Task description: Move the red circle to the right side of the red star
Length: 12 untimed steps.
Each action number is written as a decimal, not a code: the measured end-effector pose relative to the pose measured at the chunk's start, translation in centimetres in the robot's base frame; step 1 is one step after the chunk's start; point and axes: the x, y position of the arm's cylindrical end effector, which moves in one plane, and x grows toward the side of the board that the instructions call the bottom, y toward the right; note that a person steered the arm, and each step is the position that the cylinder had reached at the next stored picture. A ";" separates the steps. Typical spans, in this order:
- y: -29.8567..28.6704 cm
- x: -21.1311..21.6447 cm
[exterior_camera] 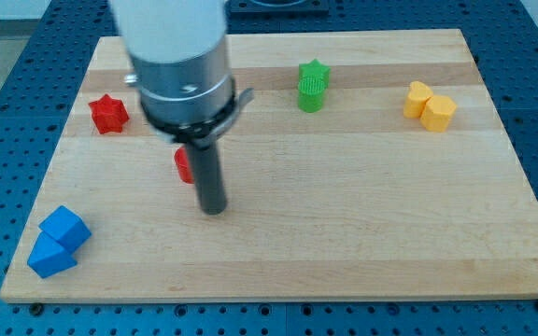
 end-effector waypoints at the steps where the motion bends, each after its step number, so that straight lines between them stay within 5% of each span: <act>1: -1.0 0.3; 2: -1.0 -0.2; 4: 0.3 -10.4; 12: -2.9 -13.0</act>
